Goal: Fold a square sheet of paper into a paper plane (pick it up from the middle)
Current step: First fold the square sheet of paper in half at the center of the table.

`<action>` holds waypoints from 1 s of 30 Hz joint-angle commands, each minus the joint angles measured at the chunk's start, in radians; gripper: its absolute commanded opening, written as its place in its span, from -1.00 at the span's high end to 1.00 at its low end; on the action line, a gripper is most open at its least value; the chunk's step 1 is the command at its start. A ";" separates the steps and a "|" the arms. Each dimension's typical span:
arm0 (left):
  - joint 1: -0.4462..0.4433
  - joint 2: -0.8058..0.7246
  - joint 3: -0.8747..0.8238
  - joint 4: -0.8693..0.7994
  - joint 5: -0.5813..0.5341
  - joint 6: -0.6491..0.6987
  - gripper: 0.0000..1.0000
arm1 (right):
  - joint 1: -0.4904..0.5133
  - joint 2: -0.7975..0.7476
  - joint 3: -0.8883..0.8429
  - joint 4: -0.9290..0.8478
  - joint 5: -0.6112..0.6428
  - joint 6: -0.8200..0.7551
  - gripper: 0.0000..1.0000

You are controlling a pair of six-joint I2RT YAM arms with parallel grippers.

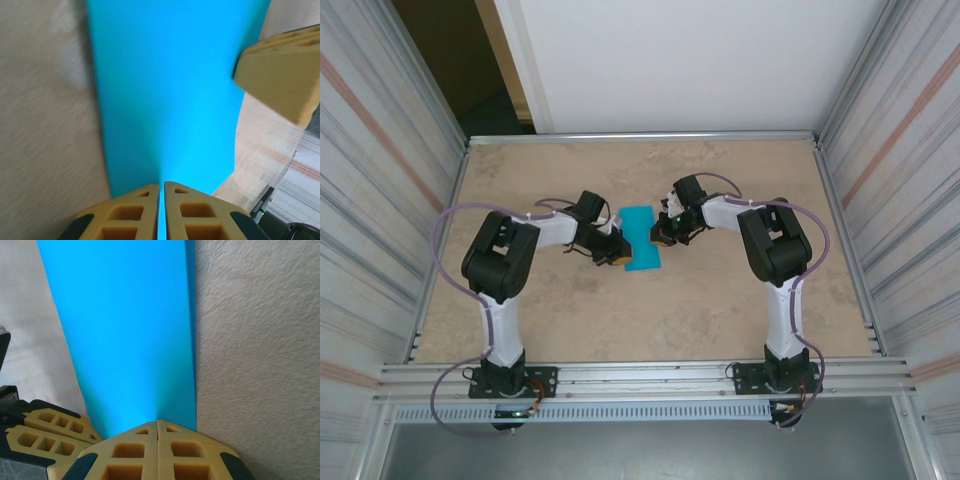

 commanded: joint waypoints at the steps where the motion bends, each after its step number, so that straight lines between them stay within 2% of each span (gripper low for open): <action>1: 0.031 -0.056 -0.074 -0.117 -0.050 0.034 0.76 | -0.021 0.170 -0.135 -0.289 0.328 -0.004 1.00; 5: 0.052 -0.130 -0.090 -0.151 -0.081 0.044 0.75 | -0.020 0.171 -0.133 -0.289 0.328 -0.005 1.00; 9: 0.033 -0.164 -0.065 -0.083 -0.048 0.000 0.75 | -0.021 0.170 -0.132 -0.289 0.327 -0.003 1.00; 17: -0.051 -0.025 0.073 -0.016 -0.050 -0.059 0.76 | -0.019 0.168 -0.133 -0.291 0.326 -0.001 1.00; 21: -0.053 0.040 0.132 -0.054 -0.046 -0.030 0.76 | -0.018 0.168 -0.132 -0.294 0.328 0.000 1.00; 25: -0.061 0.065 0.120 -0.083 -0.028 0.008 0.75 | -0.019 0.170 -0.131 -0.298 0.337 0.004 1.00; 30: -0.060 0.027 0.068 -0.239 -0.110 0.150 0.75 | -0.018 0.177 -0.125 -0.307 0.350 0.007 1.00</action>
